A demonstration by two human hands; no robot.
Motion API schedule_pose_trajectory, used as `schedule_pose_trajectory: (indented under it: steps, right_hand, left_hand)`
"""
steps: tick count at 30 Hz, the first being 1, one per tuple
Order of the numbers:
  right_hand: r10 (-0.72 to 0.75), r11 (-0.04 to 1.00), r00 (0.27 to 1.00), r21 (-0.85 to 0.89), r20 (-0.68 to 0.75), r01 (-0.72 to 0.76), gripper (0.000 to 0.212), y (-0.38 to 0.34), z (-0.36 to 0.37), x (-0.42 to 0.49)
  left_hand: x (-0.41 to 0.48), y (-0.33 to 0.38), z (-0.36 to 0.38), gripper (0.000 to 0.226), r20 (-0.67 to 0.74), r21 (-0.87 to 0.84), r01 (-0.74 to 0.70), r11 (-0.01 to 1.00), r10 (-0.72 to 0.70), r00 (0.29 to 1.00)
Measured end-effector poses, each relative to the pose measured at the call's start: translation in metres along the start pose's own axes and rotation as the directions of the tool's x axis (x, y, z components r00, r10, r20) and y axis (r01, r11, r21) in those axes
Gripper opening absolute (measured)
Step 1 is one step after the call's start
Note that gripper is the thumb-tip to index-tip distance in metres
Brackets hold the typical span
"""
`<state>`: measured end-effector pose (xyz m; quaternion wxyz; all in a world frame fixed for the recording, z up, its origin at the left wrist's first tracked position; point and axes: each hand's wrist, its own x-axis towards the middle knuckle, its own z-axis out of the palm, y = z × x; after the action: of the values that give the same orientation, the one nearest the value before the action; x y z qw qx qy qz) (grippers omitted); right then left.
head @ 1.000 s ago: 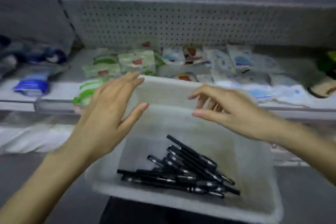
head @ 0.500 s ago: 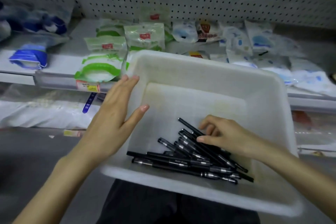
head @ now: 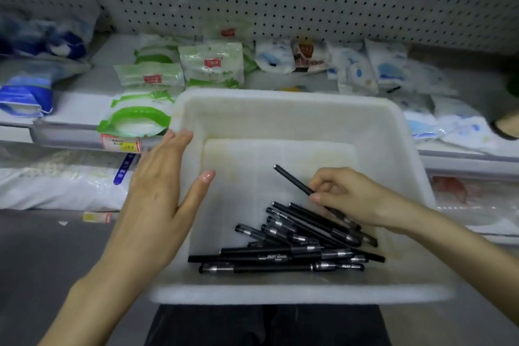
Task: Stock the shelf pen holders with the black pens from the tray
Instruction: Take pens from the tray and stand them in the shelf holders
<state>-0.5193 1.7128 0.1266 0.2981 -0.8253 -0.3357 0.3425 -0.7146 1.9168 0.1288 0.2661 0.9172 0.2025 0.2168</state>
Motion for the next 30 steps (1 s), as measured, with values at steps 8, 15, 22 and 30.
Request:
schedule_pose_trajectory:
  steps: [8,15,22,30]
  right_hand:
    - [-0.13,0.975,0.972,0.153,-0.198,0.161,0.009,-0.054,-0.086,-0.046]
    - [-0.184,0.951,0.74,0.075,-0.647,0.301,0.016,-0.087,-0.202,-0.106]
    - [-0.145,0.866,0.518,0.145,-0.843,0.479,0.014,-0.081,-0.303,-0.142]
    - [-0.106,0.714,0.365,0.184,-0.925,0.675,0.019,-0.082,-0.367,-0.145]
  left_hand:
    - [0.083,0.086,-0.029,0.05,-0.191,0.047,-0.417,0.907,0.418,0.888]
    - [0.186,0.206,-0.039,0.045,-0.19,0.169,-0.732,0.66,0.751,0.633]
    - [0.235,0.273,-0.02,0.054,-0.212,0.153,-0.745,0.649,0.758,0.617]
    - [0.244,0.296,0.006,0.049,-0.162,0.268,-0.76,0.592,0.805,0.57]
